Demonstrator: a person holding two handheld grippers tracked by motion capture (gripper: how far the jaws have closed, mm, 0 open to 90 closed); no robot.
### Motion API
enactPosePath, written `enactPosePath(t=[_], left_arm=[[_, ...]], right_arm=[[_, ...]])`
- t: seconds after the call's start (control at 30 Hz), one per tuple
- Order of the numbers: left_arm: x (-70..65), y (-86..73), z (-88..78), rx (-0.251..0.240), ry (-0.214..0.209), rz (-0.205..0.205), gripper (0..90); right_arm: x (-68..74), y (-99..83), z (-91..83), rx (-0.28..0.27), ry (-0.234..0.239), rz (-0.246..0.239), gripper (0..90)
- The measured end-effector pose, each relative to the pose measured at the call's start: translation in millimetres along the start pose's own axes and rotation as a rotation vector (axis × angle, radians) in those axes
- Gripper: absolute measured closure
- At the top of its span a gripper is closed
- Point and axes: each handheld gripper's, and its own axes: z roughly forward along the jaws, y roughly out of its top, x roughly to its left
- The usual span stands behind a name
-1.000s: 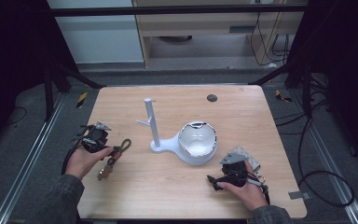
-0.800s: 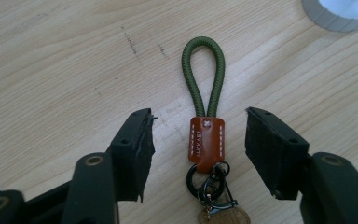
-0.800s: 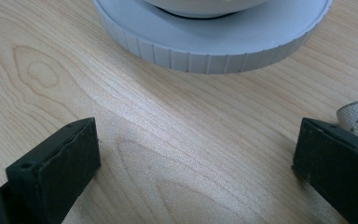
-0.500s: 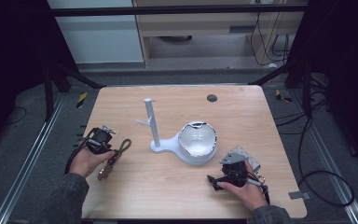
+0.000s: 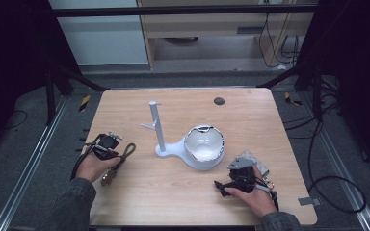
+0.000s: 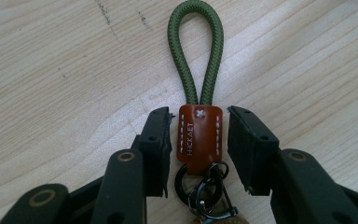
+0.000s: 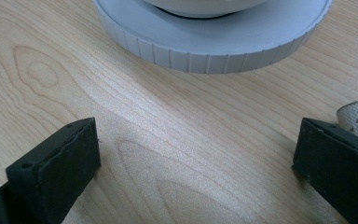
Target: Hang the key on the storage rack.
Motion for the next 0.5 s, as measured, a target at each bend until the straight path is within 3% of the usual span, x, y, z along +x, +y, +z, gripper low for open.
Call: enactPosePath(t=[0.5], left_arm=[[0.4,-0.4,2.8,0.021,0.007,0.004,61.2]], right_arm=[[0.0,0.0,0.0,0.0,0.0,-0.001,0.5]])
